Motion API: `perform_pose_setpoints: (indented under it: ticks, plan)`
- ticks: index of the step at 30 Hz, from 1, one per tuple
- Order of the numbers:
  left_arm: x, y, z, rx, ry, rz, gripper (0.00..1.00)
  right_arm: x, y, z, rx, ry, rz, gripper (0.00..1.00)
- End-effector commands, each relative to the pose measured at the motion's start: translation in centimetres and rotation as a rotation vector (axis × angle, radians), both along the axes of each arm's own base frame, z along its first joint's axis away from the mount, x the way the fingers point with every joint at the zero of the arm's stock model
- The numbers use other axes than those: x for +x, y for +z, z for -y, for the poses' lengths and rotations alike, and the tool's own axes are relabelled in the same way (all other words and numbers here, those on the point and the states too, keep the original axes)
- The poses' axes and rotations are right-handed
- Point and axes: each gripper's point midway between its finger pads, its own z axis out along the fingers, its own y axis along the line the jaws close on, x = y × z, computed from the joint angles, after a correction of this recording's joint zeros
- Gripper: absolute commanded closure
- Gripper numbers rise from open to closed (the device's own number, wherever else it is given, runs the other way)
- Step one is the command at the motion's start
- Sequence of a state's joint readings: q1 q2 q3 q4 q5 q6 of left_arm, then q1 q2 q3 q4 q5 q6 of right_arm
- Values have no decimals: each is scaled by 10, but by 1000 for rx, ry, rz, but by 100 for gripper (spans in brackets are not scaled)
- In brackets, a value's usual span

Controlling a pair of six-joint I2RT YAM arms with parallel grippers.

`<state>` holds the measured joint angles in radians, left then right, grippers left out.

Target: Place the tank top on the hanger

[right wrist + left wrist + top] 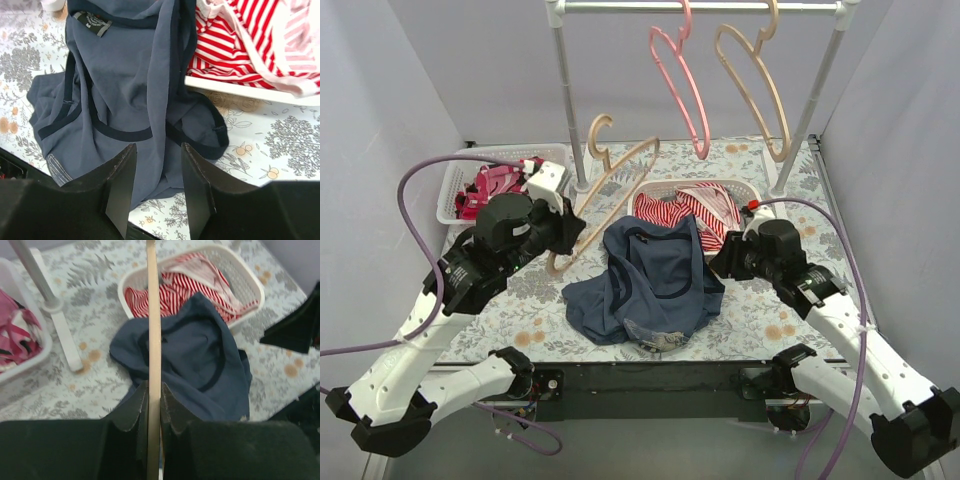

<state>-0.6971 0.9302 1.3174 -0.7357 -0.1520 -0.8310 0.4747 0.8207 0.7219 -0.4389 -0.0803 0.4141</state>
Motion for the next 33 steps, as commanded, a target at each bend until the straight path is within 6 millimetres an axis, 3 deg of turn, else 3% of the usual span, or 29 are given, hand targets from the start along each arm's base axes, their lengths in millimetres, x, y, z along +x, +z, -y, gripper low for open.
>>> perform_pose_setpoints:
  ticks: [1,5,8,13,17,19,26,30,33]
  plan:
    - [-45,-32,7,18,-175,-138,100,21,10,-18,0,11,63,52]
    - [-68,-33,12,-5,-271,-185,100,40,13,-24,-28,-13,86,52]
    - [-74,-35,12,-8,-290,-201,100,52,11,-32,-38,0,83,52]
    - [-81,-37,16,-19,-331,-215,100,61,-14,-36,-106,-11,25,51]
    - [-86,-42,16,-13,-346,-219,100,55,-30,-42,-130,10,-16,50]
    - [-87,-42,15,-5,-344,-208,100,54,-32,-41,-132,1,-18,56]
    - [-92,-48,12,15,-340,-198,100,61,-26,-25,-200,-58,16,99]
    - [-95,-48,11,19,-341,-185,100,58,-28,-15,-238,-85,11,99]
    - [-97,-51,11,29,-341,-186,100,55,-29,4,-288,-155,1,99]
